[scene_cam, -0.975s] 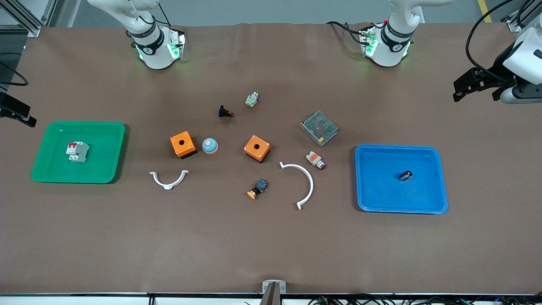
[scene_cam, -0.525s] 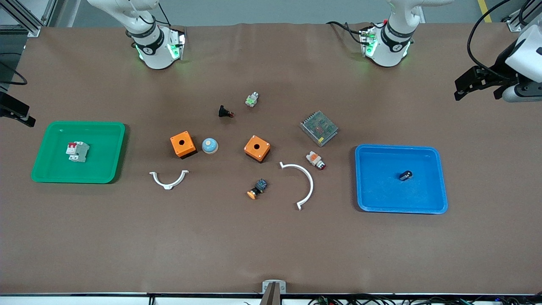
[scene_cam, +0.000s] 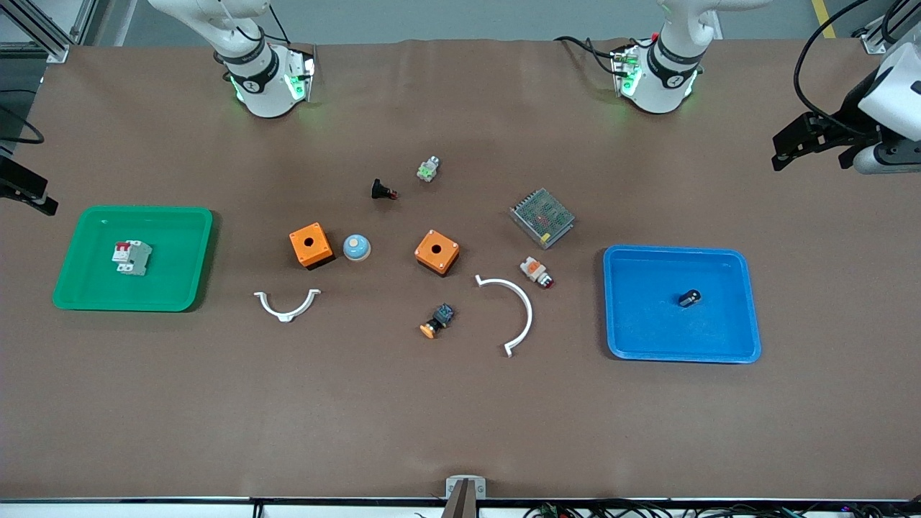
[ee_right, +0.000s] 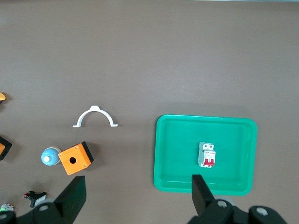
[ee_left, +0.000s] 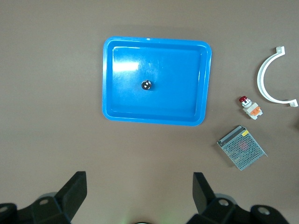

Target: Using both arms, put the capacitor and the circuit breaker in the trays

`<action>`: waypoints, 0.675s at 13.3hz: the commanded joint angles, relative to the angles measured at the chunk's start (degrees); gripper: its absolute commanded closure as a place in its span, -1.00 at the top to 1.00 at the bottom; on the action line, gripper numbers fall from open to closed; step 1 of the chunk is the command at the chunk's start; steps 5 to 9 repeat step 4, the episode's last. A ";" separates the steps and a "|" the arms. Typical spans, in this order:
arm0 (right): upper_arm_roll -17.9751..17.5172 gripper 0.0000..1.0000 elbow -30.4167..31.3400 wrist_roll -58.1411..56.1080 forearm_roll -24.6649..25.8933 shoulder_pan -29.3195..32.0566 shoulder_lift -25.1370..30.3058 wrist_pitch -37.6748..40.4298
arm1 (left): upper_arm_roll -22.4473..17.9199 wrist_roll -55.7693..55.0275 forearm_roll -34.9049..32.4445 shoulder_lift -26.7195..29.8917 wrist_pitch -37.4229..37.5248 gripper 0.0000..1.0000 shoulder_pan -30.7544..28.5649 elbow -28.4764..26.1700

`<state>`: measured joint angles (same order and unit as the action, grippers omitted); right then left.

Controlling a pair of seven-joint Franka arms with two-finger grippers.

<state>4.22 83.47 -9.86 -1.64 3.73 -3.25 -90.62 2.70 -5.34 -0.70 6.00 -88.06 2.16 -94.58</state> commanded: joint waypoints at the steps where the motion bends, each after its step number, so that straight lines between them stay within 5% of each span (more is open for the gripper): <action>1: -1.15 1.00 -1.82 0.02 1.11 1.02 -0.62 0.62 | -0.32 1.04 0.52 -0.46 1.32 1.00 0.04 1.33; 9: -1.15 1.00 -2.00 0.02 1.20 1.02 -0.62 0.45 | -0.32 1.12 0.70 -0.46 2.02 1.00 -0.05 1.33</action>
